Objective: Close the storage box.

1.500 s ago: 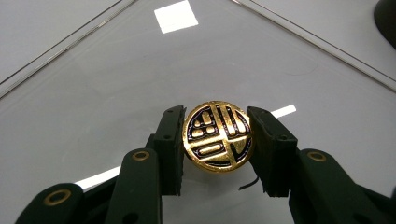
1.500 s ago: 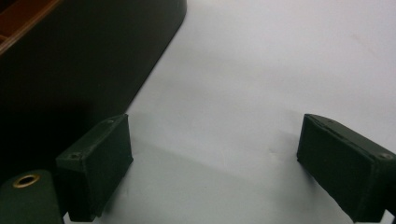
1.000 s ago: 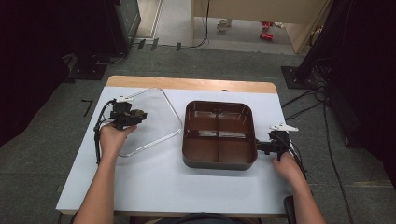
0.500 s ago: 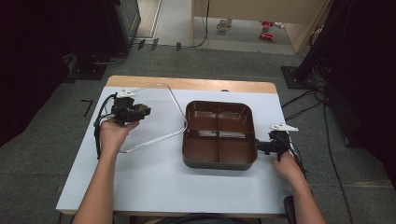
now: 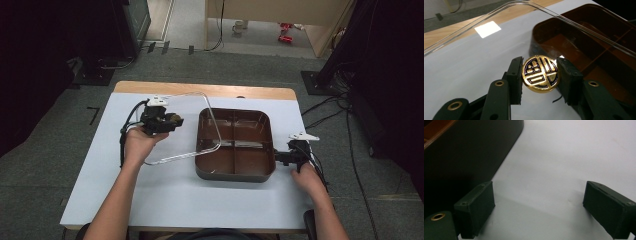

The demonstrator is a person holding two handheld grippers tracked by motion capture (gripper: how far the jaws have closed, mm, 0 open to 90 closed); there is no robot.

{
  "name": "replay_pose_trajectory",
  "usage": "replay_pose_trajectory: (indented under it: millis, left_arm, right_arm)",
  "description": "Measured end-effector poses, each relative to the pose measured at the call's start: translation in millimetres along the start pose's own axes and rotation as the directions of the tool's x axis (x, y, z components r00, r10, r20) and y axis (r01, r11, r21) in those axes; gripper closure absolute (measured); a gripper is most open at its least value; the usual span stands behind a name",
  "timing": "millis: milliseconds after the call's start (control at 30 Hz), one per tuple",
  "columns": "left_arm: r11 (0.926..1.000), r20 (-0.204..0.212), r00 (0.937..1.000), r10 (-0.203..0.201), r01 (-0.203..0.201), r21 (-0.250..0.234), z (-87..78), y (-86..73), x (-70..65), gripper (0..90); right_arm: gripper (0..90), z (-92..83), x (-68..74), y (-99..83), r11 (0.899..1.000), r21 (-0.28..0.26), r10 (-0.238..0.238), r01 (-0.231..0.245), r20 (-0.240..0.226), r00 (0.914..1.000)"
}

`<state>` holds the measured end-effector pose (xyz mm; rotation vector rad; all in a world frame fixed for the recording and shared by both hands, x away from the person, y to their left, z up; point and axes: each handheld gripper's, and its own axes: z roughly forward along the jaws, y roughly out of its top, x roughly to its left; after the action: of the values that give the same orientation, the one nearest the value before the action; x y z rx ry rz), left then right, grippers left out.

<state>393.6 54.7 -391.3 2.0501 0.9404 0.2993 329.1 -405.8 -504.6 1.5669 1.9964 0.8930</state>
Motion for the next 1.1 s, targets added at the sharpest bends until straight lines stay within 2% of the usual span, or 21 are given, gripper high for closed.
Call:
replay_pose_trajectory:
  millis: [33,67,233,400,533,867,900,1100]
  left_arm:
    - [0.9998,0.016,0.9997,0.017,-0.017,0.004,6.4,3.5,-8.6,59.5]
    - [0.9998,0.016,0.9997,0.017,-0.017,0.004,6.4,3.5,-8.6,59.6]
    - [0.9987,0.048,0.9976,0.050,-0.050,0.006,22.6,11.9,-25.5,59.6]
    - [0.9994,0.097,0.9947,0.034,-0.033,-0.009,40.9,18.0,-34.3,59.6]
    - [0.9993,0.117,0.9926,0.035,-0.033,-0.014,52.1,23.2,-43.8,59.6]
    - [0.9929,0.136,0.9842,0.114,-0.117,0.018,74.3,35.9,-74.1,59.5]
    - [0.9885,0.133,0.9806,0.144,-0.149,0.026,78.7,36.8,-80.9,59.6]
    - [0.9830,0.149,0.9747,0.167,-0.176,0.051,91.8,37.4,-95.5,59.6]
  right_arm:
    - [9.7,0.0,0.0,0.0,1.000,0.000,0.000,0.000,0.000,1.0000]
    - [9.8,0.0,0.0,0.0,1.000,0.000,0.000,0.000,0.000,1.0000]
    - [9.8,0.1,0.1,-0.1,1.000,-0.002,0.001,-0.001,0.000,1.0000]
    - [9.8,0.1,-0.1,-0.1,1.000,-0.002,-0.001,0.001,-0.001,1.0000]
    - [9.7,0.1,-0.1,-0.1,1.000,-0.002,-0.001,0.001,0.000,1.0000]
    - [9.8,0.0,0.2,-0.1,1.000,0.000,0.003,-0.003,-0.001,1.0000]
    - [9.8,0.0,0.1,-0.1,1.000,0.000,0.002,-0.002,-0.001,1.0000]
    - [9.8,0.0,0.1,-0.1,1.000,-0.001,0.002,-0.002,-0.001,1.0000]
